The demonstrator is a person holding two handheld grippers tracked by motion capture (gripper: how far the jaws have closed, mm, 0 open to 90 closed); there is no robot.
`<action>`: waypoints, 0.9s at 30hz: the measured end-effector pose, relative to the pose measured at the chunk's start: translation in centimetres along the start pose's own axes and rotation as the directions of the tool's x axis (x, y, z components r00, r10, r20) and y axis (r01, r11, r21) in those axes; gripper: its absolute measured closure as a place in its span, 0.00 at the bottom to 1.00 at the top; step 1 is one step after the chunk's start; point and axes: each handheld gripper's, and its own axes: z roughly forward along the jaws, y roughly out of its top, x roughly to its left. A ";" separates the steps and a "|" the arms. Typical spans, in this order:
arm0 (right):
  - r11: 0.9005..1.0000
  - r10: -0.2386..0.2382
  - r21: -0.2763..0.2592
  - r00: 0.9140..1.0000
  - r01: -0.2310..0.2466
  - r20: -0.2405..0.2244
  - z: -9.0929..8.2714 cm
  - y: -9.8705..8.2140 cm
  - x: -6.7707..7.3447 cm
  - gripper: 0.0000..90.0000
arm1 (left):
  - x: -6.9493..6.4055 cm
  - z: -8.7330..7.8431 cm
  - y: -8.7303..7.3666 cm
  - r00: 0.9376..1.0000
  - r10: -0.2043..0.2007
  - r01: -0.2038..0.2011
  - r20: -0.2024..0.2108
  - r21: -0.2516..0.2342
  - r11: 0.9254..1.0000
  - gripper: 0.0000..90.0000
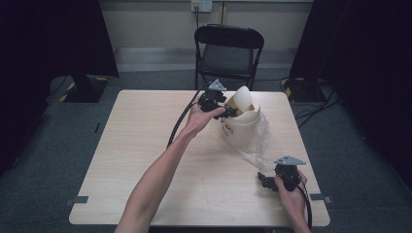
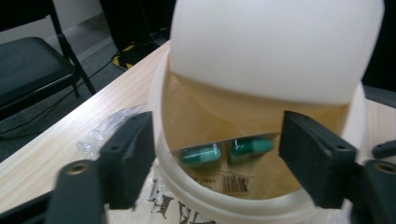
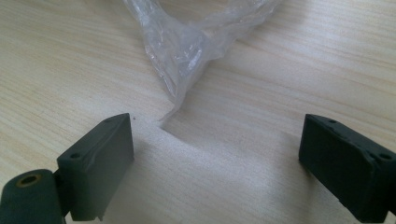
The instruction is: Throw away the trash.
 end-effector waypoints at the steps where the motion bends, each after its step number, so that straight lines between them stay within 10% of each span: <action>1: 1.000 0.000 0.000 1.000 0.000 0.000 0.0 0.0 0.0 0.10 | 0.0 0.0 -0.1 1.000 0.000 0.000 0.000 0.004 1.000 0.23; 27: 1.000 0.002 0.000 1.000 -0.002 -0.001 0.0 0.0 0.0 0.10 | 1.0 -7.4 -3.2 0.997 -0.074 0.073 -0.008 -0.074 0.995 0.19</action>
